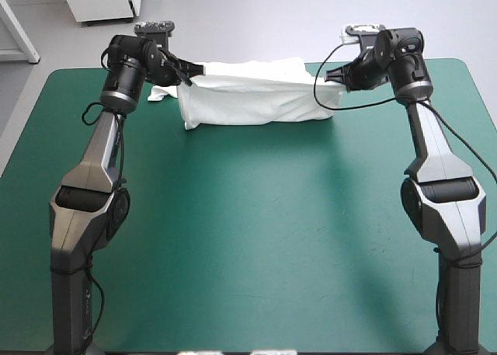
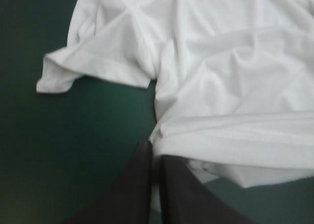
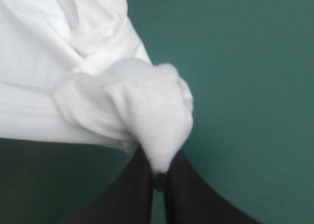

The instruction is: Fold the cloth

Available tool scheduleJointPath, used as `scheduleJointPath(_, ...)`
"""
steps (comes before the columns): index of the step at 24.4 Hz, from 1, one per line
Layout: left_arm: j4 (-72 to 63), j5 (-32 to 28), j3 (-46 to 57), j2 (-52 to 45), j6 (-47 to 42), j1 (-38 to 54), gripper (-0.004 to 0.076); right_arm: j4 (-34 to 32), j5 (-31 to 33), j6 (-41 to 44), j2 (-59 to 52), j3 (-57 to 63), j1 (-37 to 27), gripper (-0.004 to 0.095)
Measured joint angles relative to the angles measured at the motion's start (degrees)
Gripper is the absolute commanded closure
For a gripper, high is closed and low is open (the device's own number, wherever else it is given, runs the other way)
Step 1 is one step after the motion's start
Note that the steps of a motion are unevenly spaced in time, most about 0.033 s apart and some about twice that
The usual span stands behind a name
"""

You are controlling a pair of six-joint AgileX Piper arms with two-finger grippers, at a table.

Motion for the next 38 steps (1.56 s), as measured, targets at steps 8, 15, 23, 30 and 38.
scheduleJointPath(8, 4.65, -3.87, 19.15, -6.31, -3.63, -3.94, 0.0732, 4.74, -3.88, -1.32, -11.45, 28.5, -1.53, 0.0921)
scheduleJointPath(15, 3.03, -23.88, 65.06, -31.17, -6.93, -5.35, 0.0733, 9.68, -12.86, -5.14, -28.29, 57.68, -1.7, 0.0921)
scheduleJointPath(23, -0.22, -24.06, 92.75, -59.58, -6.82, -5.47, 0.0733, 16.79, -16.56, -8.49, -50.67, 88.38, -1.64, 0.0921)
scheduleJointPath(30, -8.43, -17.57, 107.21, -77.4, -6.38, -5.42, 0.0733, 19.57, -9.93, -8.21, -67.33, 100.19, -1.64, 0.0921)
scheduleJointPath(38, -10.76, -7.64, 108.08, -85.18, -6.22, -5.31, 0.0733, 21.84, -3.71, -5.54, -78.45, 105.74, -1.64, 0.0921)
